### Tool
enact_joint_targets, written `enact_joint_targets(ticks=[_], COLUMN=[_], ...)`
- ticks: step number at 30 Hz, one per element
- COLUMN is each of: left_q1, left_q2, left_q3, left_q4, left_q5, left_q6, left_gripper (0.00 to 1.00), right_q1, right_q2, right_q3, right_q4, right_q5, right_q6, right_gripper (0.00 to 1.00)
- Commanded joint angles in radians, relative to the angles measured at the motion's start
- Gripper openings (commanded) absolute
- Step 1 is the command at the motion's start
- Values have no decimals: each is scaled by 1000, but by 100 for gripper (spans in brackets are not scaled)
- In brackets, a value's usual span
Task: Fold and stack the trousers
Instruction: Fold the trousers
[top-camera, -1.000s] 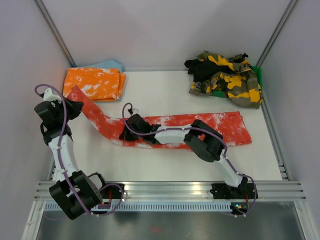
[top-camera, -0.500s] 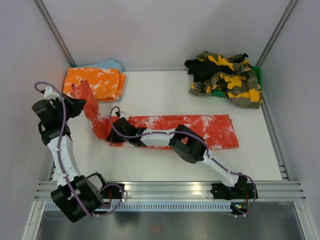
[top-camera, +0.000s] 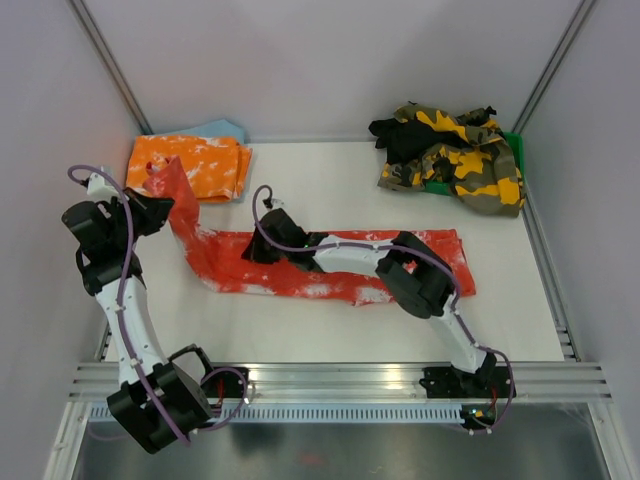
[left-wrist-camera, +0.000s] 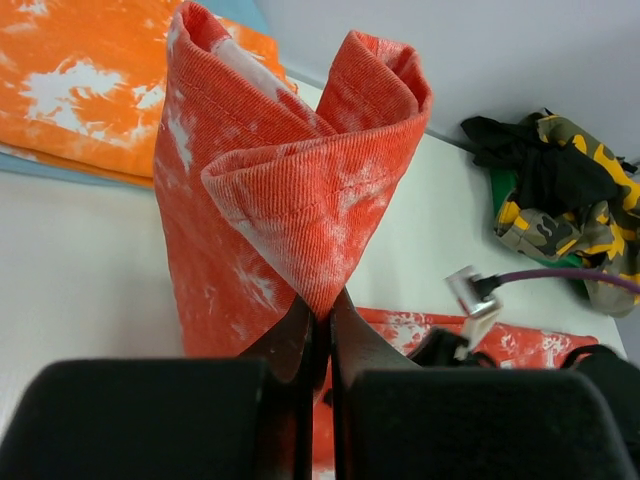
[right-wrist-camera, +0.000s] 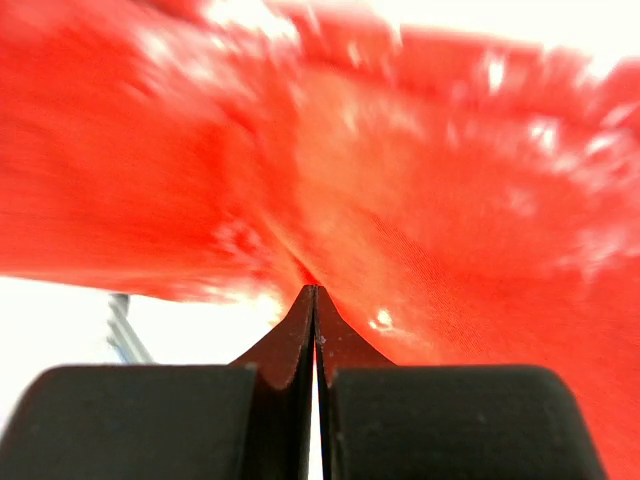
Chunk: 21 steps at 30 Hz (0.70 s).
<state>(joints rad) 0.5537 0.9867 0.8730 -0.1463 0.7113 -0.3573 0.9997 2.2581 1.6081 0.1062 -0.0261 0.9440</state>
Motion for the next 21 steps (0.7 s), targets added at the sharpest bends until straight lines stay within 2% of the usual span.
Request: enact_joint_targets(ticks=[1, 8, 11, 12, 13, 15, 17, 18, 21], left_q1=[-5, -47, -148, -190, -266, -287, -285, -285, -307], left_q2=[-37, -69, -89, -124, -152, -247, -302, -327, -318], left_q3=[18, -3, -8, -11, -37, -75, -129, -141, -167], left_q4=[68, 80, 36, 18, -11, -27, -39, -45, -41], left_q5=[53, 59, -27, -123, -178, -275, -312, -314, -254], left_q6=[15, -9, 10, 53, 70, 64, 58, 58, 31], left_gripper=[2, 2, 2, 2, 2, 2, 2, 2, 2], right_q1=[-1, -41, -82, -104, -136, -251, -362, -389, -466], right_q2=[-126, -150, -181, -198, -248, -316, -432, -504, -619], right_q3=[-48, -152, -206, -232, -259, -361, -399, -399, -398], right_q4=[46, 86, 89, 96, 108, 133, 69, -29, -175], right_q5=[-17, -67, -84, -95, -113, -165, -157, -143, -100], right_q6=[-34, 6, 25, 47, 65, 88, 49, 20, -86], right_gripper=[0, 0, 0, 0, 0, 0, 0, 0, 3])
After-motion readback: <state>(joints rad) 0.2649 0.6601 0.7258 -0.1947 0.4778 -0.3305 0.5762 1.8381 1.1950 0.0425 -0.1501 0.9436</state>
